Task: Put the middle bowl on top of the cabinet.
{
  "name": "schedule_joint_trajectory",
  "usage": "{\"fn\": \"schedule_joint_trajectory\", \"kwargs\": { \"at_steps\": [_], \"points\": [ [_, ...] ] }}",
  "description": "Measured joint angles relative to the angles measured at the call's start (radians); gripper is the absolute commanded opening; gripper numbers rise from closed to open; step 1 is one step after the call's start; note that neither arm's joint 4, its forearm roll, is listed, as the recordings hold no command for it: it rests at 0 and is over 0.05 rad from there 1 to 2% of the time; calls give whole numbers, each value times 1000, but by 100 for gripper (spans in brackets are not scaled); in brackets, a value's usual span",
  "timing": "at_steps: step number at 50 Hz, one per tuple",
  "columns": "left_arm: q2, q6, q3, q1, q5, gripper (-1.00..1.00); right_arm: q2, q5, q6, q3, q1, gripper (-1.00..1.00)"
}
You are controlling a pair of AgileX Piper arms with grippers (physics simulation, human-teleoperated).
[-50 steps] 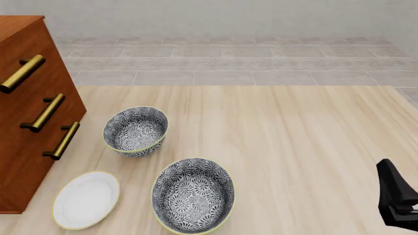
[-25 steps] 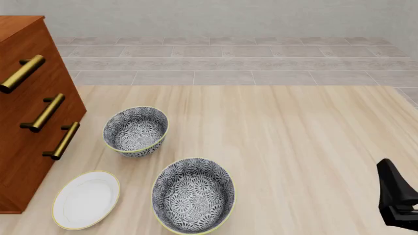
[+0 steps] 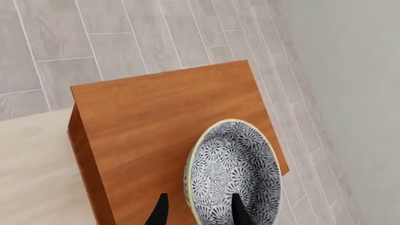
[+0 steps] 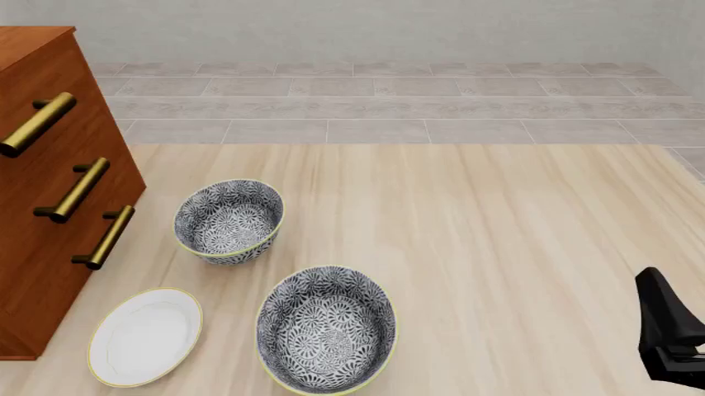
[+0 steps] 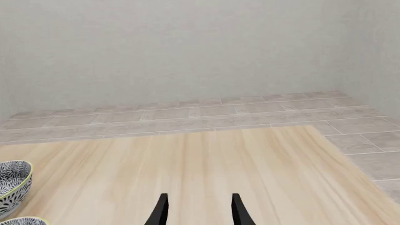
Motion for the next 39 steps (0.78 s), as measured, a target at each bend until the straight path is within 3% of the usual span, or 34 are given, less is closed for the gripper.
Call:
{"fn": "schedule_joint_trajectory", "kwargs": {
  "at_steps": [39],
  "points": [
    [-63,-8,-67,24,-9,100,0,3,-1,-2,-1,100]
  ]
}}
